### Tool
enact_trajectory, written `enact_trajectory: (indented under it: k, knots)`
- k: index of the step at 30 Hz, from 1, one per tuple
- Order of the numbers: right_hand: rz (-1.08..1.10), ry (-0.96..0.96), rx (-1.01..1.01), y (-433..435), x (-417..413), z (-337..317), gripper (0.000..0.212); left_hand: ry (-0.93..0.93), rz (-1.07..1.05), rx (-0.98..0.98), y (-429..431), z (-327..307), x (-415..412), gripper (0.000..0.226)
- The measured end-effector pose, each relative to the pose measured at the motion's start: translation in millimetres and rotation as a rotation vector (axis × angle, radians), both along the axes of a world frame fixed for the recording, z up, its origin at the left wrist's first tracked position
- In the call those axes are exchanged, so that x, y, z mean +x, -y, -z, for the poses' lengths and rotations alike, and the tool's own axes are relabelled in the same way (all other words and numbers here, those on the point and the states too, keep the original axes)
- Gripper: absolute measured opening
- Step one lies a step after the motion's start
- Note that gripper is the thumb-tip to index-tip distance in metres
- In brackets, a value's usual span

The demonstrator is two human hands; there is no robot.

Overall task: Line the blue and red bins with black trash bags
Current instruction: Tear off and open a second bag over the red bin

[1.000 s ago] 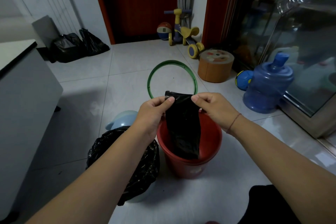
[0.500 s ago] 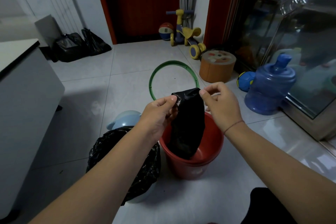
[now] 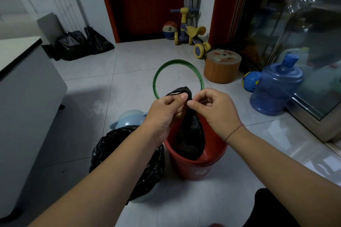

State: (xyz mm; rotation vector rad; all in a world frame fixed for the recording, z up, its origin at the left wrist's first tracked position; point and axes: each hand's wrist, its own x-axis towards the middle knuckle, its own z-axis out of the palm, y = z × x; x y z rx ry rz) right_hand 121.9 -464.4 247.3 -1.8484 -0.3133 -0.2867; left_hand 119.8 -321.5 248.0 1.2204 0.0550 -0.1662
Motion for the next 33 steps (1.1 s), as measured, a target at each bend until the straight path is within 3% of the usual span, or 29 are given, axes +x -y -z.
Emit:
enact_trajectory:
  k: [14, 23, 33]
  knots:
    - [-0.192, -0.169, 0.149, 8, 7, 0, 0.009, 0.019, 0.101, -0.003, -1, -4, -3, 0.007]
    - [-0.546, -0.423, 0.385, 16, 11, -4, 0.021, -0.048, 0.208, -0.099, -3, -10, -5, 0.012]
    - [-0.477, -0.413, 0.293, 14, 8, -6, 0.022, 0.059, 0.16, -0.005, -1, -11, -6, 0.012]
